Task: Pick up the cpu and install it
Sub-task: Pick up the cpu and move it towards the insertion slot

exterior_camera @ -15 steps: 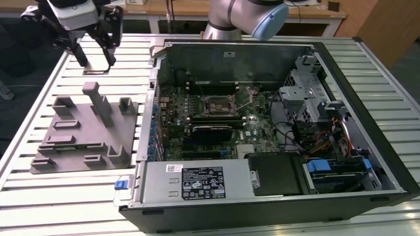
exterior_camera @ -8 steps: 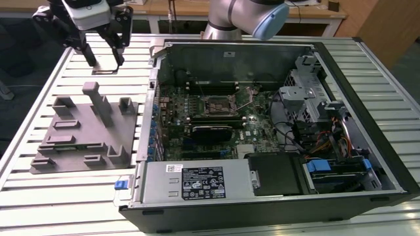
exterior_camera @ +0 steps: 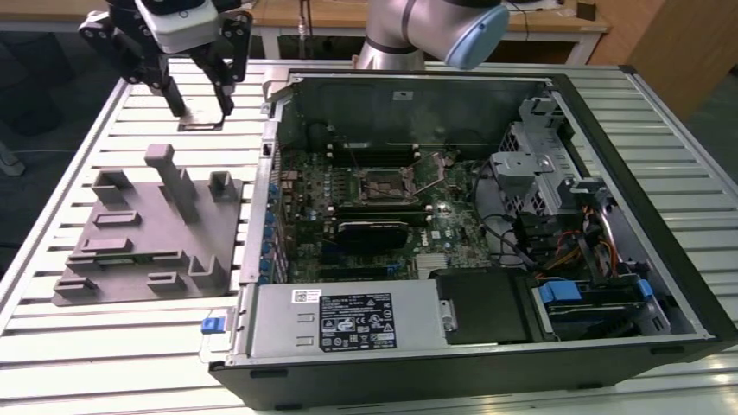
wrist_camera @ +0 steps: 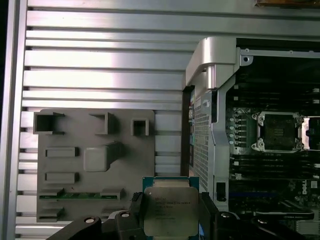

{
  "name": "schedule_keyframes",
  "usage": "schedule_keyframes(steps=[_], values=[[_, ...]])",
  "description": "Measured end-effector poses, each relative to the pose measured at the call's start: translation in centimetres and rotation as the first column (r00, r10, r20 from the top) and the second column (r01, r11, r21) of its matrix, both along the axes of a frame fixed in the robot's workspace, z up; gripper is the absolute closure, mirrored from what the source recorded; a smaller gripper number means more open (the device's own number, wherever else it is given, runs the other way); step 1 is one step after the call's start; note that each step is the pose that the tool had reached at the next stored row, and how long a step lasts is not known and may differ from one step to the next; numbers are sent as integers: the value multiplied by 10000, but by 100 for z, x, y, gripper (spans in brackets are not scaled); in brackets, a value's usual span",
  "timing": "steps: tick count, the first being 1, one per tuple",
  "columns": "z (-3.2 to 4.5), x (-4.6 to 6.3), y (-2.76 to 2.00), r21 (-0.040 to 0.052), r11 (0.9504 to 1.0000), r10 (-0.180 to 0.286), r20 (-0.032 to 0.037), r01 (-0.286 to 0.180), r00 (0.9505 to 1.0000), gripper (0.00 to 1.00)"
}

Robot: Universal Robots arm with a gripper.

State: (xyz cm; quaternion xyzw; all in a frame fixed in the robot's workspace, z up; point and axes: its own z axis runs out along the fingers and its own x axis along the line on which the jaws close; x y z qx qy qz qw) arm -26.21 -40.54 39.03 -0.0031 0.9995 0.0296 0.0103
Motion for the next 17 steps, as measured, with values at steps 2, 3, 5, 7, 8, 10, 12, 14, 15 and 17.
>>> schedule_keyframes(steps=[2, 3, 5, 7, 8, 10, 12, 14, 15, 17], values=[[0, 35, 0, 0, 10000, 0, 1, 0, 10000, 47], [-1, 51, 0, 1, 10000, 0, 1, 0, 10000, 47], [0, 84, 0, 0, 10000, 0, 1, 0, 10000, 47], [-1, 118, 0, 0, 10000, 0, 1, 0, 10000, 47], [-1, 135, 0, 0, 10000, 0, 0, 0, 10000, 47], [-1, 168, 0, 1, 10000, -1, 1, 1, 10000, 47], [-1, 199, 0, 0, 10000, 0, 1, 0, 10000, 47], [-1, 234, 0, 0, 10000, 0, 0, 0, 10000, 47], [-1, 251, 0, 0, 10000, -1, 0, 1, 10000, 47], [-2, 284, 0, 0, 10000, 0, 1, 0, 10000, 47]])
